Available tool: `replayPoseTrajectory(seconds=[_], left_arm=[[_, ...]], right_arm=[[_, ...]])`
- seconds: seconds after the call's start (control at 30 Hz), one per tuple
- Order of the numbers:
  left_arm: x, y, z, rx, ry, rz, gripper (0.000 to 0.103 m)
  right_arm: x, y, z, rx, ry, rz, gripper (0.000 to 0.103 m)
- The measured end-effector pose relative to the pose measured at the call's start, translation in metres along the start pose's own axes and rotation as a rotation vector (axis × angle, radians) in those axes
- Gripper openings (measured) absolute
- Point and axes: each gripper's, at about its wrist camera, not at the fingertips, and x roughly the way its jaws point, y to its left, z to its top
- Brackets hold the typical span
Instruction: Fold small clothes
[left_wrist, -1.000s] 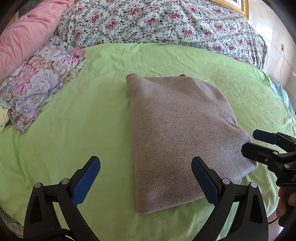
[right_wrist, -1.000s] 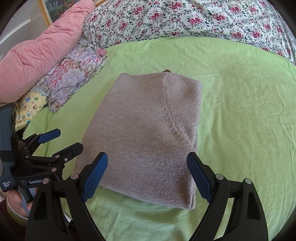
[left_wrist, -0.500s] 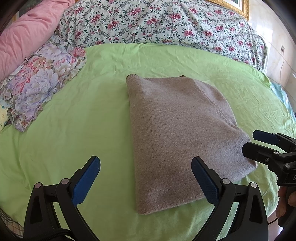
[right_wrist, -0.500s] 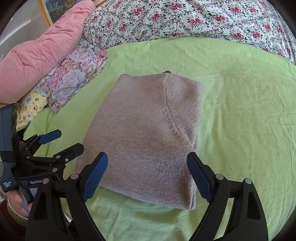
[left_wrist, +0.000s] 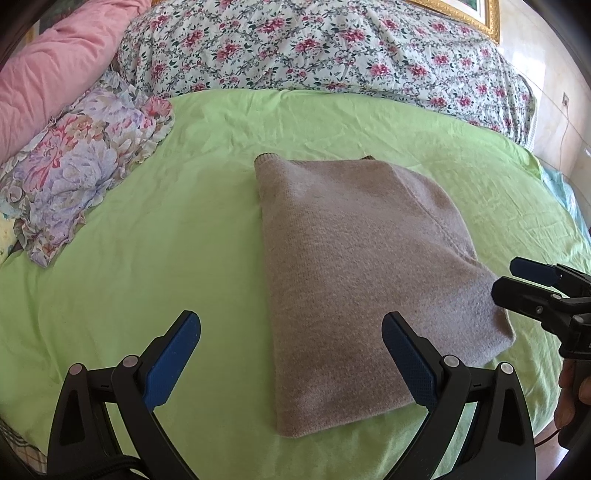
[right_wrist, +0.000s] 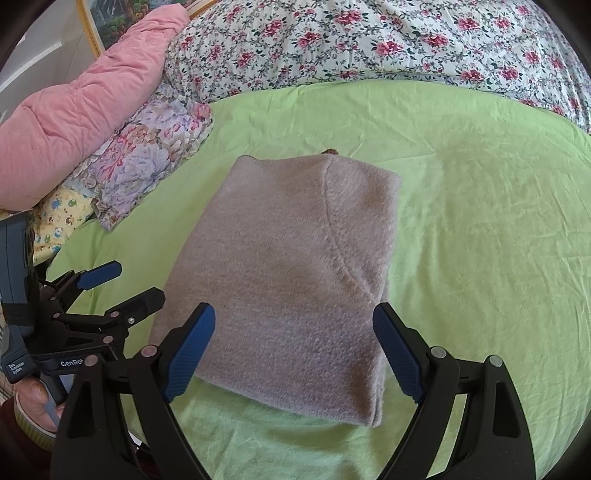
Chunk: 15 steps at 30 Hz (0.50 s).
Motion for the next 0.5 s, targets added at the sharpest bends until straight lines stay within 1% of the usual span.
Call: replayPoseTrajectory(seconds=[0.37,0.5], left_arm=[[0.003,0.0007,-0.0011,-0.009,0.013,0.012,0.099],[0.0033,0.003,-0.0019,-0.021,0.025,-0.001,0.099]], right_arm=[[0.0057,-0.0038,-0.0016,0.016,0.008,0.004,0.087],[0.0062,-0.0026,-0.0024,0.02,0.006,0.006,0.087]])
